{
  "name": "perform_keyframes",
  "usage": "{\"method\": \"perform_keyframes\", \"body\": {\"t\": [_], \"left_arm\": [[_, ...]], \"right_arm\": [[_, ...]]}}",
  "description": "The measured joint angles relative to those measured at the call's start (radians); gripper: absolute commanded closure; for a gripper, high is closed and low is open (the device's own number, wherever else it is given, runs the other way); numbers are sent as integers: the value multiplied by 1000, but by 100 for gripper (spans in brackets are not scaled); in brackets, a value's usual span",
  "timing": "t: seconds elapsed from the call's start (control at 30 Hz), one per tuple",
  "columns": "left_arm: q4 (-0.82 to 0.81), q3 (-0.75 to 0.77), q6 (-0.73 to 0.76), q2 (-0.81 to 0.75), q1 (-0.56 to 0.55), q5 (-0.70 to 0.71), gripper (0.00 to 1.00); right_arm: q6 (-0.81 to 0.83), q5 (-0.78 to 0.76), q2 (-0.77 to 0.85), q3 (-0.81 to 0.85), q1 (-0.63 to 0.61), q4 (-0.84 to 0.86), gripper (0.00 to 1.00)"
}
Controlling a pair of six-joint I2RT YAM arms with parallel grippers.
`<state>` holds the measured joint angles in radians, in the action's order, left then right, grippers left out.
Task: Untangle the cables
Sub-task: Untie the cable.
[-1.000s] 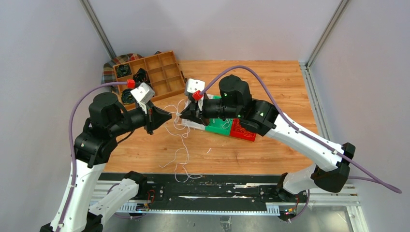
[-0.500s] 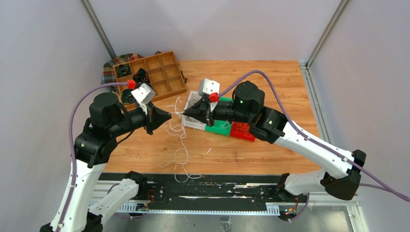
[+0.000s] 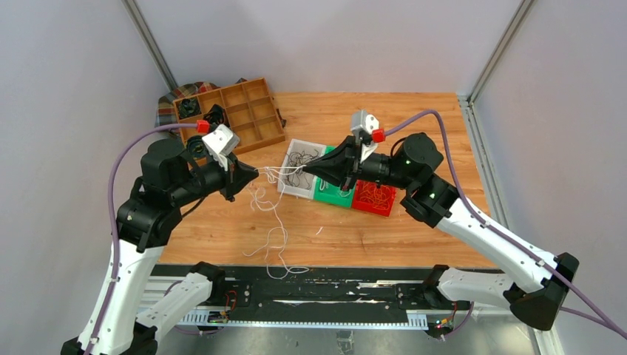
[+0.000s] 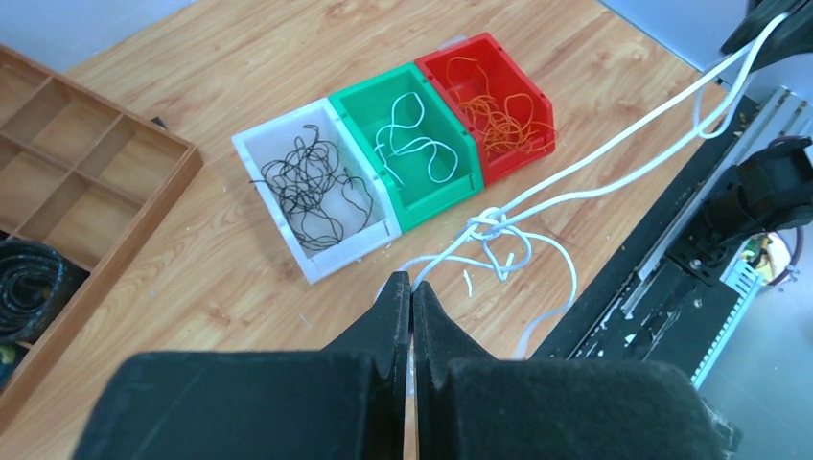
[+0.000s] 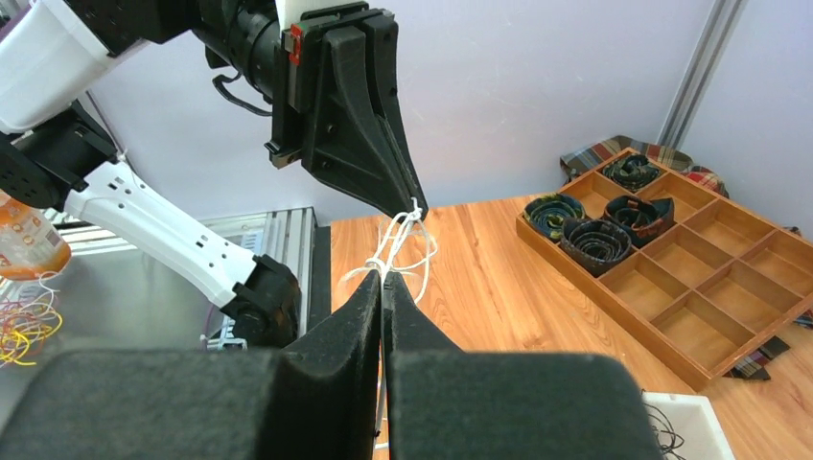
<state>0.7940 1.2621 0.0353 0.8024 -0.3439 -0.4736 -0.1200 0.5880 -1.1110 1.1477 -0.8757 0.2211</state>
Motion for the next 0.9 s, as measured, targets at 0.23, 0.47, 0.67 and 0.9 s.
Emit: {"method": "perform_keyframes", "body": {"t": [0.23, 0.47, 0.67, 0.9], "left_arm": [[1, 3, 34, 18, -2, 86, 100], [-13, 84, 175, 92, -3, 304, 100], [-63, 203, 306, 175, -3, 426, 99], [-138, 249, 443, 227, 10, 534, 100]], "right_arm": [[-129, 48, 56, -85, 87, 100, 99], [-197, 43, 146, -113, 218, 134, 99], [-228, 2, 227, -121, 308, 163, 100], [-257, -40, 298, -133, 422, 153, 99]]}}
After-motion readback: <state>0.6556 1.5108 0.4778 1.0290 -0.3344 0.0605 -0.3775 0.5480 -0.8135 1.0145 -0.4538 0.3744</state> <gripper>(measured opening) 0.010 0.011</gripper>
